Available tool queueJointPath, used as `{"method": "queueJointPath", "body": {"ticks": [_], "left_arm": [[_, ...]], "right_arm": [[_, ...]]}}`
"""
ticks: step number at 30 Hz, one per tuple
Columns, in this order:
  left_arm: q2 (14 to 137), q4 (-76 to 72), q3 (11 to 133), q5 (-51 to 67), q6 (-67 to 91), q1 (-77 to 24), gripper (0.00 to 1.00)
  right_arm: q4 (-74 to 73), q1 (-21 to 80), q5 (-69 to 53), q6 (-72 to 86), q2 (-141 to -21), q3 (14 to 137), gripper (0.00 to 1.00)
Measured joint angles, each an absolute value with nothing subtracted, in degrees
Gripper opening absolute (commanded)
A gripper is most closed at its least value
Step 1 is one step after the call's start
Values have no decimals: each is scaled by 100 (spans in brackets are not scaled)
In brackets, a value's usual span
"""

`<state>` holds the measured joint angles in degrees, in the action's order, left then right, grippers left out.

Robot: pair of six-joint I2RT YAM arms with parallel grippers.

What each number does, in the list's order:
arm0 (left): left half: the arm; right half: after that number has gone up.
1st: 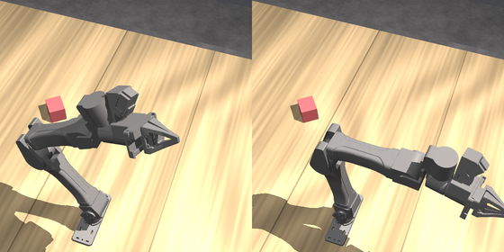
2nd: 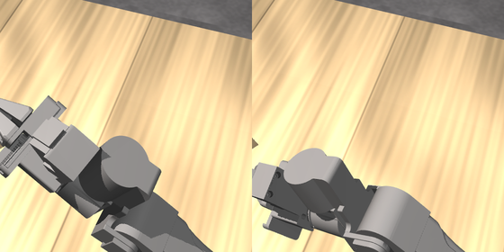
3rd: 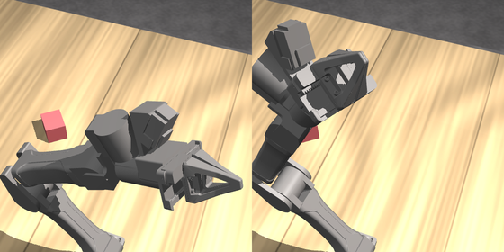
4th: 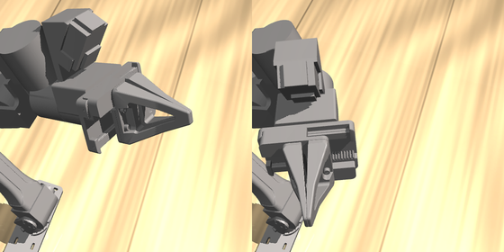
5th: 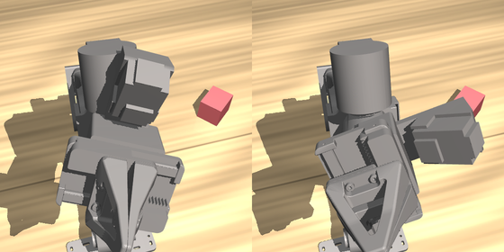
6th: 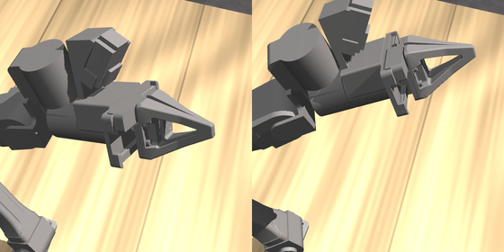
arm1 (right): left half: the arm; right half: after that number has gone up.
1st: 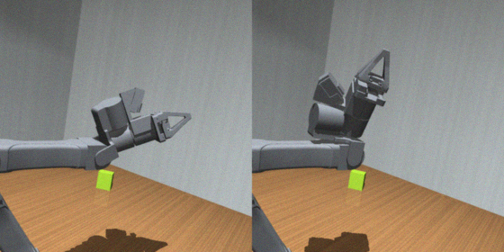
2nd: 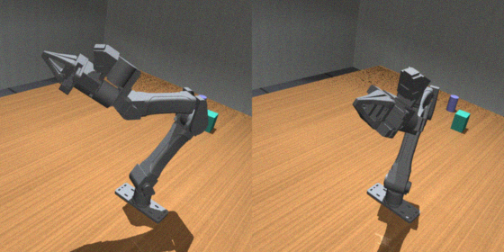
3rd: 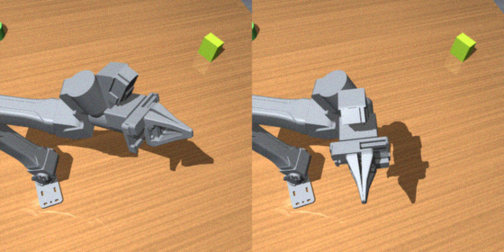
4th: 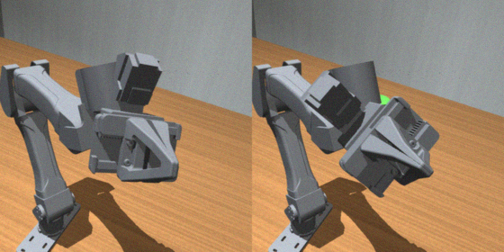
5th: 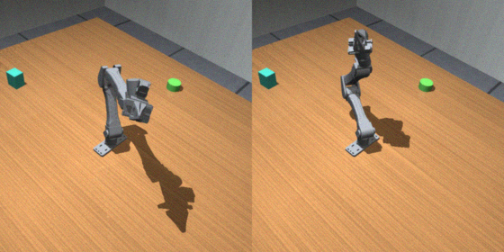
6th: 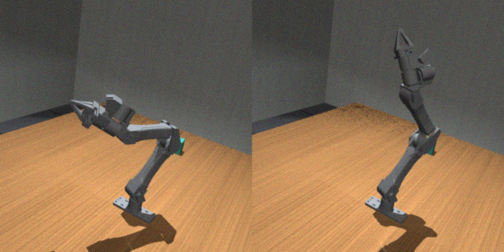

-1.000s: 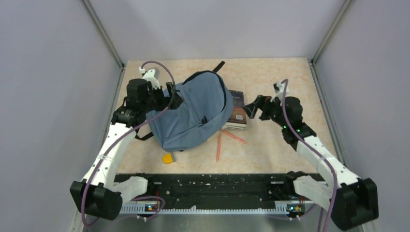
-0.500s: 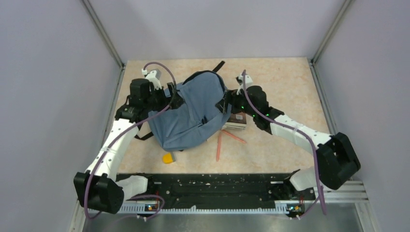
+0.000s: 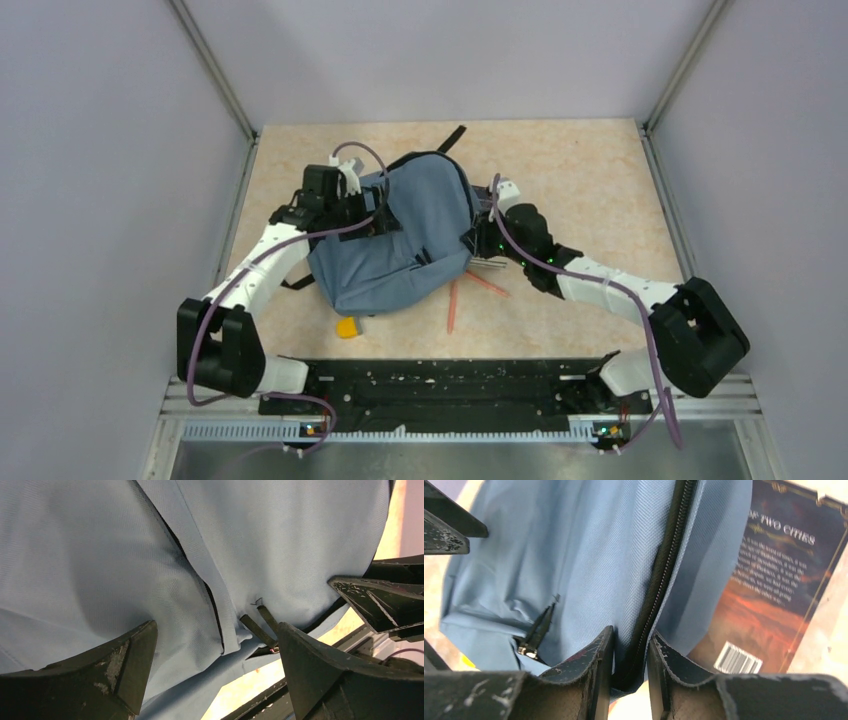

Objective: Pack the student bag
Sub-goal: Unzip the student bag at the center of the board.

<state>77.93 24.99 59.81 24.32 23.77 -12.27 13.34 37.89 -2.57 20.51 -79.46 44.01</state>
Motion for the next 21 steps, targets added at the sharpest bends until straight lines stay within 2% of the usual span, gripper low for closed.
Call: {"method": "queueJointPath", "body": {"ticks": [6, 9, 15, 18, 21], "left_arm": [[8055, 2620, 5981, 2106, 2233, -1649, 94], [8128, 2617, 5988, 2016, 2231, -1737, 89], [8442, 2665, 6088, 2010, 2217, -1872, 67], [8532, 2681, 6099, 2010, 2226, -1922, 61], [8578, 2703, 6099, 2029, 2235, -1984, 48]], "right_arm": [[1640, 3848, -8, 1955, -7688, 3739, 30], [1763, 3861, 43, 1922, -7594, 3610, 30], [1883, 3887, 91, 1905, -7583, 3524, 31], [1887, 3889, 99, 1905, -7583, 3524, 31], [1890, 3896, 110, 1905, -7583, 3524, 32]]}}
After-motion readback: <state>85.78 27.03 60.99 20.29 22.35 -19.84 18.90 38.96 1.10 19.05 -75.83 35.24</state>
